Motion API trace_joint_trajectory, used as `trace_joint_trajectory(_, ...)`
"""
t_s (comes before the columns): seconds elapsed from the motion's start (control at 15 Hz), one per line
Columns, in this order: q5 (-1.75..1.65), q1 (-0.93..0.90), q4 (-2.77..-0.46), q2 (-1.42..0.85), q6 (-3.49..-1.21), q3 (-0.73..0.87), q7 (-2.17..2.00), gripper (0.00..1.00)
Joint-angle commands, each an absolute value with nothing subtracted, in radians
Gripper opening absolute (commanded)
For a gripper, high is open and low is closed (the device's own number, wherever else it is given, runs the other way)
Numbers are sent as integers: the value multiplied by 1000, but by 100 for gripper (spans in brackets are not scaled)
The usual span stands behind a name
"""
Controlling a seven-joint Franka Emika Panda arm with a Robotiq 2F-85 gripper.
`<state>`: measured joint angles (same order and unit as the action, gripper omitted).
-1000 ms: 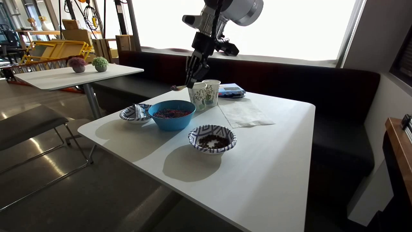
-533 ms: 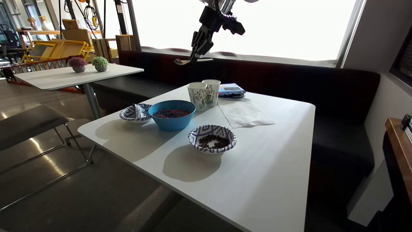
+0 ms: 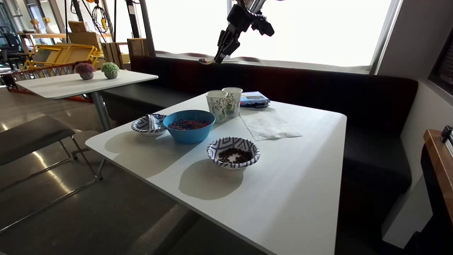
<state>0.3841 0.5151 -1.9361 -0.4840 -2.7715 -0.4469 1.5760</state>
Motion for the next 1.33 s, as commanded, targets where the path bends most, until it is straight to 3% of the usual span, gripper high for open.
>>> trace_joint_trajectory(0.0,423,476,-1932,-477,-2764,-408,1599,15)
trace_joint_trajectory(1.07,423,476,-1932,-477,-2764,-408,1599,15)
trace_joint_trajectory(1.13,421,475,-1930,-481,-2772,-405,1598,4)
trace_joint_trajectory(1.27,420,469,-1922,-488,-2763,-389,1594,4)
